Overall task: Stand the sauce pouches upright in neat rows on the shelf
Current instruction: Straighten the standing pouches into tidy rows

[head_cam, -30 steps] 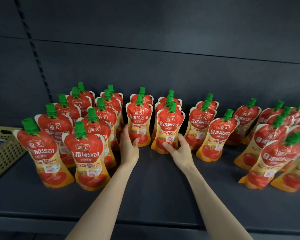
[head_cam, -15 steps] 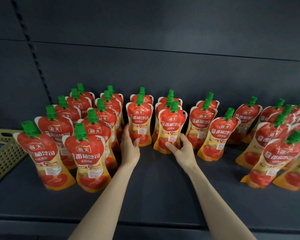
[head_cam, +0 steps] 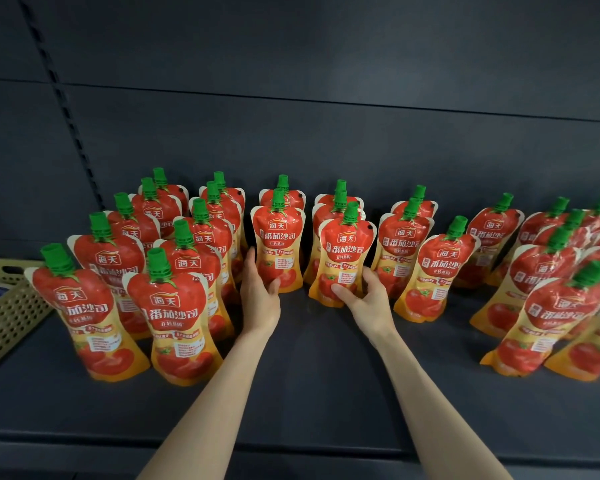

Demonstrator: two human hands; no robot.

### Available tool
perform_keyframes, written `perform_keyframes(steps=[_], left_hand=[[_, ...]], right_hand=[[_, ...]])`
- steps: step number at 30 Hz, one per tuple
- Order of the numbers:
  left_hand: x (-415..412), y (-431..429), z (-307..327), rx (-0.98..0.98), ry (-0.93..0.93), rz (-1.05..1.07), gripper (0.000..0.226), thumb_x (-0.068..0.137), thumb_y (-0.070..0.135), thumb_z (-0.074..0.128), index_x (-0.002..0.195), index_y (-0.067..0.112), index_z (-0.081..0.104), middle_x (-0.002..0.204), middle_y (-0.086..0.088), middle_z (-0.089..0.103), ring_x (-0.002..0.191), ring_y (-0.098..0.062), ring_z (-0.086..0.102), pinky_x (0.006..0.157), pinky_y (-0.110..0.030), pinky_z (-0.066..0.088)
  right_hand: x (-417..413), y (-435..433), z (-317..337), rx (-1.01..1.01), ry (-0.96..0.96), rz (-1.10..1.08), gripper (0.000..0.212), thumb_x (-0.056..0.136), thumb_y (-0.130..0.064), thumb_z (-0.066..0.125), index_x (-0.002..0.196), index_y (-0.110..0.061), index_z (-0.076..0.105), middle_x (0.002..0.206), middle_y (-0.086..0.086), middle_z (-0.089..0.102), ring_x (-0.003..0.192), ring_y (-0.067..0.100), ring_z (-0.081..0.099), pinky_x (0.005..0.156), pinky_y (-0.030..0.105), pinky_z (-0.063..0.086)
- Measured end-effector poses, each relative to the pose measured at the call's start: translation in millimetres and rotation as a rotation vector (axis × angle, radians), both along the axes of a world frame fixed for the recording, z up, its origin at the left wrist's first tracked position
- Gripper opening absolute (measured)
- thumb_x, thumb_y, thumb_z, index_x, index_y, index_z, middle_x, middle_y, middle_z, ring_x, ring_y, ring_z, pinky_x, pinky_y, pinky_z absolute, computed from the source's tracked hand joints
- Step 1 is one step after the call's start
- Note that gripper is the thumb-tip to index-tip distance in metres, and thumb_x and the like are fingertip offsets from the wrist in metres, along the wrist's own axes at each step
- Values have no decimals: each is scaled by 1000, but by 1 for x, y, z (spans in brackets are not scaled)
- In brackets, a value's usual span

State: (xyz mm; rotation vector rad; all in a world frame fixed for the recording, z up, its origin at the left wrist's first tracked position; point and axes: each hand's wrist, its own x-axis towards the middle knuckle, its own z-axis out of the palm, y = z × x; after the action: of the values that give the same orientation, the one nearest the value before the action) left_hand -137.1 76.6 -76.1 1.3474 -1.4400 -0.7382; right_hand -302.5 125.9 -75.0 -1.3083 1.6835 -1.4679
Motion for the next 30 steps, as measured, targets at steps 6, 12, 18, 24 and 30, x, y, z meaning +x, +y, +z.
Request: perform_keyframes(steps=[6,12,18,24,30], left_hand=[[-1,14,1,-64,103,73,51,92,20,55,138,16,34,142,-6,39,130,-21,41,102,-33,41],[-5,31,7,-35,232,-327,42,90,41,51,128,27,45,122,16,53,112,3,50,88,-12,42],[-6,33,4,36,298,-412,20,91,32,52,112,33,53,114,16,59,110,-2,56,89,-20,48],[-8,34,-2,56,190,-393,46,84,32,64,126,21,49,122,8,58,114,-7,54,94,-28,46],[-2,34,-6,33,131,-306,45,84,32,65,125,23,47,122,6,58,113,-10,54,97,-33,46]], right_hand=[[1,10,2,-57,70,-34,35,87,-25,64,119,-14,57,124,-5,44,113,7,45,96,26,44],[16,18,3,-57,-46,192,31,88,-20,63,118,-16,58,117,2,64,109,11,61,95,32,51],[-4,51,11,-340,47,-348,28,81,-17,71,105,-13,56,100,2,57,90,13,59,75,22,48],[-59,56,9,-148,89,-563,93,70,-31,81,142,-12,25,144,10,31,134,26,33,111,44,31],[-65,61,11,-103,-36,-320,49,80,-17,72,122,-12,48,110,0,61,106,20,60,83,29,48]])
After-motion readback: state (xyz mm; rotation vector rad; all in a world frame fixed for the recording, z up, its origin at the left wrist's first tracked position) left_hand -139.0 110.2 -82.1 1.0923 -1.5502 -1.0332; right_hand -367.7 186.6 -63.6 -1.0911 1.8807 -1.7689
